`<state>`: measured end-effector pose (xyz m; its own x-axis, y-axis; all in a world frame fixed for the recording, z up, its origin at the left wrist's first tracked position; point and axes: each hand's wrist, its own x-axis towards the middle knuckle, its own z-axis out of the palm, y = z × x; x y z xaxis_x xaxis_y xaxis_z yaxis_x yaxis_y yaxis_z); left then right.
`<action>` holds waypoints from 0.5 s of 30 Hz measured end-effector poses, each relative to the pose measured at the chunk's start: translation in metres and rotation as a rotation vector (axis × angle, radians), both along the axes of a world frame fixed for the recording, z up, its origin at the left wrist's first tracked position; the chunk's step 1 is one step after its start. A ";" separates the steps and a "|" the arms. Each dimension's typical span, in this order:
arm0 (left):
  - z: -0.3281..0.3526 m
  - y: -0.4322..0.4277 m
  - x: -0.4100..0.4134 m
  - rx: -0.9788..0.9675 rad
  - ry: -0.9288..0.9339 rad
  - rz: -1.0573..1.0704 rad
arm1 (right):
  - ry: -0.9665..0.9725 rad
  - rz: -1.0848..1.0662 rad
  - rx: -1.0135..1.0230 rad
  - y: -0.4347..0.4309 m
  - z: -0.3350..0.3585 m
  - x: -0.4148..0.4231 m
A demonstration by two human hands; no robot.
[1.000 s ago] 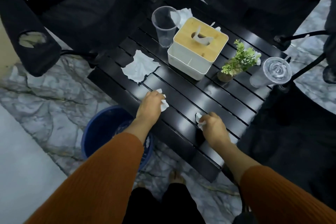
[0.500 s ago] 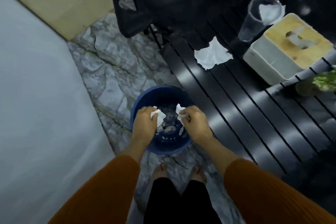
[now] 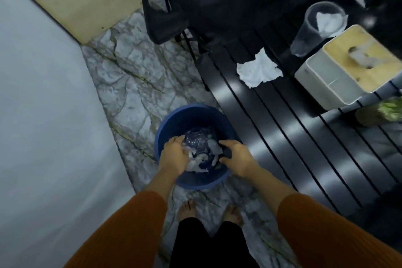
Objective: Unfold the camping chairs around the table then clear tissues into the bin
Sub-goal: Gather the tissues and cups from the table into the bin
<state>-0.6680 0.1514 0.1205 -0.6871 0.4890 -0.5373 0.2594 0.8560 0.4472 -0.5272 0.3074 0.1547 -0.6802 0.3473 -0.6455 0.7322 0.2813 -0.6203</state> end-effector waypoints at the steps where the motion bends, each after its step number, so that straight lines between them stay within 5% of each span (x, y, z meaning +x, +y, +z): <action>1: 0.011 0.012 -0.006 0.039 0.025 -0.001 | 0.015 -0.031 0.014 0.009 0.011 0.000; 8: 0.096 0.137 -0.029 0.251 0.189 -0.154 | 0.210 -0.244 0.145 0.081 0.090 0.001; 15: 0.128 0.251 -0.030 0.263 0.240 -0.404 | 0.290 -0.474 0.474 0.166 0.120 -0.004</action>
<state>-0.6976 0.4029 0.2482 -0.5050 0.8367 -0.2121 0.6662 0.5341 0.5206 -0.5314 0.4734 0.2748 -0.5086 0.8442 -0.1693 0.6664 0.2615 -0.6983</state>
